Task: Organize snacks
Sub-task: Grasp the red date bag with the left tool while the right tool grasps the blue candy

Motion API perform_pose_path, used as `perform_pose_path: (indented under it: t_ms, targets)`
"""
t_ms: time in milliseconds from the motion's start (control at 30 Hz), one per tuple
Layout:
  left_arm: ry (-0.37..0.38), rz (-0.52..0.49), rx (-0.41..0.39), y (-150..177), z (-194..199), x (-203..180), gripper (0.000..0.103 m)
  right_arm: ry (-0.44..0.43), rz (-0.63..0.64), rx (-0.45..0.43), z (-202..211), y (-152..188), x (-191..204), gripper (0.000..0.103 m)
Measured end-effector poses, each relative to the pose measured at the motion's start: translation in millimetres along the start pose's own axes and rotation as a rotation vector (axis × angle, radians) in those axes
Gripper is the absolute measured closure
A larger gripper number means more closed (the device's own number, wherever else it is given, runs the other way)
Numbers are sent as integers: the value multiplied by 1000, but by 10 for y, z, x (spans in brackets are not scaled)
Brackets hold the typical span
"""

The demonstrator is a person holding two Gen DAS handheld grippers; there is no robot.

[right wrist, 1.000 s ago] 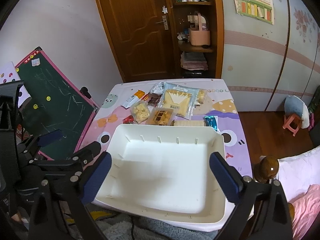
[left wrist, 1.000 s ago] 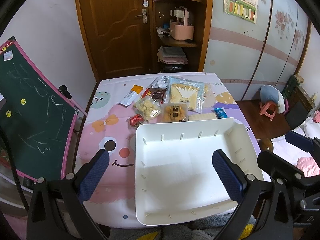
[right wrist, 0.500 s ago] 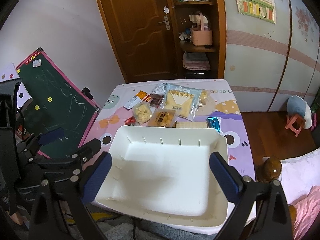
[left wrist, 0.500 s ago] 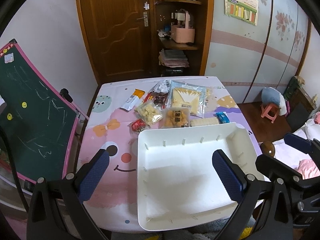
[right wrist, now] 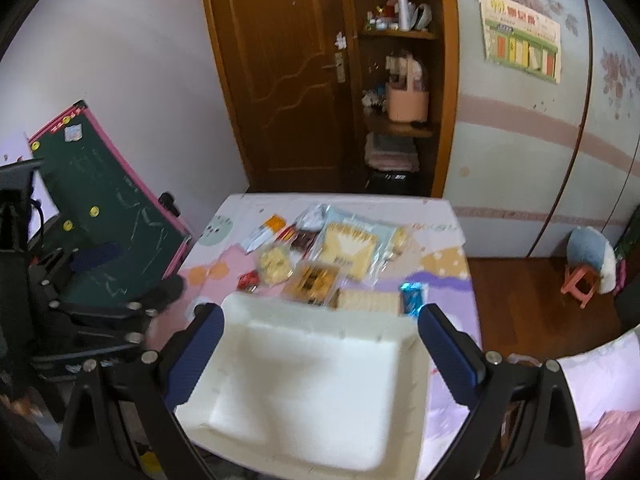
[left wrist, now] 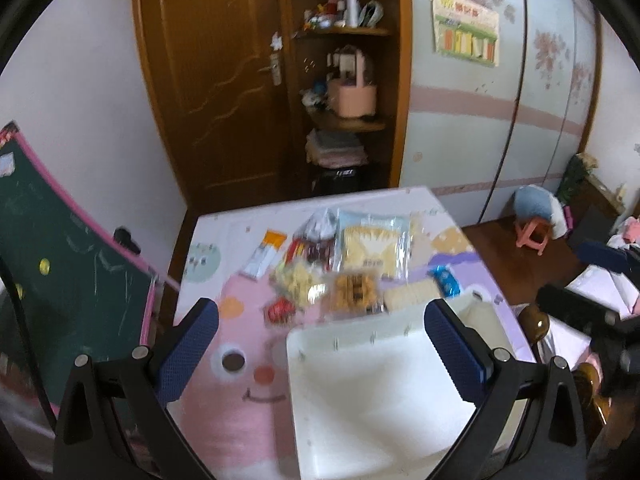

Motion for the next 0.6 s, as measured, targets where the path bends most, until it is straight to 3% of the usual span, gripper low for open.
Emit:
perform_pose_path:
  t_ms: [167,267,400,600]
  targets:
    - [-7,29,23,-326,-103,346,1,78,-3,-73,-17,-520,-304,5]
    - [-12,40,47,-417,-338,537,1,127,-28,-67,-199,-695,-545,5]
    - [-56,37,129,-300,-884,760,1,153,-83,21,-659,-709,-847,5]
    - [-6,76,377,296,-2017,896,1,235,-129,207,-1601,-416,-1340,7]
Point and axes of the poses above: each gripper's, at about its wrist camera, not at the fingertips, and z roughly against the way its jaws point, x to its left, y to its underside, the point moved 10 cm from there along -z, roughly the way its jaws point, and after that the axes turned 11 degrees about -z, right-handed, at the moved point
